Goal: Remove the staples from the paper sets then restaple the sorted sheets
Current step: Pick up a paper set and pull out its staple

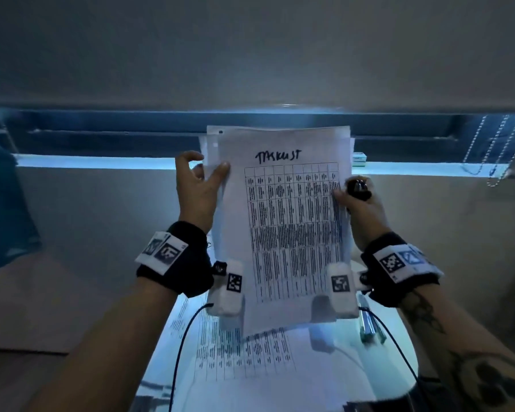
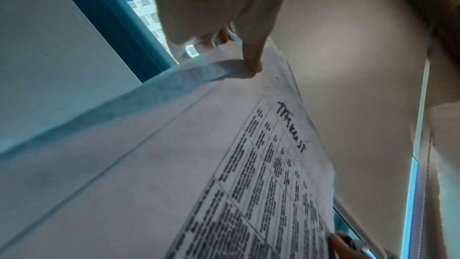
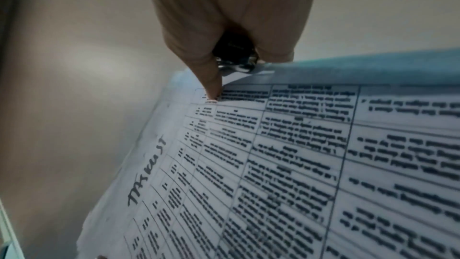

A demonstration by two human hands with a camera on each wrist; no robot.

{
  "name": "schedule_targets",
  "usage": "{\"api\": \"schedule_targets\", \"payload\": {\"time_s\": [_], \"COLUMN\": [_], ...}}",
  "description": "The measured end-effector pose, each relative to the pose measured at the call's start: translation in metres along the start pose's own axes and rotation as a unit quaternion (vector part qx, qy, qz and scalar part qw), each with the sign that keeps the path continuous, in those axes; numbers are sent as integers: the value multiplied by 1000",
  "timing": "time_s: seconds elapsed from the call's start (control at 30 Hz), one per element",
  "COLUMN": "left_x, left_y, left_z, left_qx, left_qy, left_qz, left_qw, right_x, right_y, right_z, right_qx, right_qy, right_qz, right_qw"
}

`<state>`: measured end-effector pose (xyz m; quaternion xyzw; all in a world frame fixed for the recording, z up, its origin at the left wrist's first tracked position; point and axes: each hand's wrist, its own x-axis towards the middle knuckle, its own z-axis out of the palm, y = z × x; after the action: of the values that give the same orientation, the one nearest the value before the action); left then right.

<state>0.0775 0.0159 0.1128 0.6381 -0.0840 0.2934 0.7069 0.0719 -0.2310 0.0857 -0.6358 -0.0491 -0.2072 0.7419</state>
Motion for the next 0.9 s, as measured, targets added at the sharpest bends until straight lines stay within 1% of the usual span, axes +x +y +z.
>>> {"api": "schedule_targets", "payload": {"time_s": [0.13,0.17,0.2,0.27,0.3,0.33,0.4,0.43,0.47,0.5,0.53,0.57,0.63,0.67,0.7,0.73,0.77,0.83,0.9], "left_x": [0,2,4,11,14,16,19,21,22,22,22,20,11,5,-4,-14,-22,-35,-41], "left_y": [9,12,14,18,20,22,29,31,34,37,40,43,51,52,51,49,45,35,29], "left_z": [1,1,1,0,0,-1,-2,-4,-6,-8,-12,-16,-25,-30,-35,-40,-45,-53,-56], "left_qx": [-47,-49,-49,-38,-27,-16,-19,-25,-25,-19,-9,-2,3,8,26,50,71,93,133], "left_qy": [-22,-21,-18,-16,-18,-22,-35,-44,-50,-52,-51,-49,-57,-67,-78,-98,-118,-160,-191], "left_qz": [-11,-11,-10,5,20,32,49,57,65,77,93,111,135,146,153,151,137,87,48], "left_qw": [999,999,999,999,999,999,998,997,996,995,994,993,989,987,985,982,981,979,971], "right_x": [8,12,16,24,28,32,40,42,43,43,40,35,18,7,-4,-14,-24,-41,-45], "right_y": [-12,-19,-27,-45,-54,-62,-75,-81,-84,-87,-89,-91,-91,-87,-82,-75,-69,-66,-74], "right_z": [4,7,10,19,25,31,40,44,46,47,48,48,45,42,37,32,26,15,7], "right_qx": [-45,-69,-106,-199,-253,-304,-401,-440,-458,-462,-452,-430,-384,-377,-382,-394,-411,-448,-452], "right_qy": [22,28,31,4,-21,-43,-61,-66,-71,-71,-58,-32,18,20,10,-13,-50,-148,-267], "right_qz": [-34,-60,-106,-202,-227,-243,-266,-273,-283,-300,-340,-397,-516,-549,-559,-546,-511,-387,-236], "right_qw": [998,995,988,959,940,920,874,853,839,832,823,810,765,746,736,739,753,792,818]}}
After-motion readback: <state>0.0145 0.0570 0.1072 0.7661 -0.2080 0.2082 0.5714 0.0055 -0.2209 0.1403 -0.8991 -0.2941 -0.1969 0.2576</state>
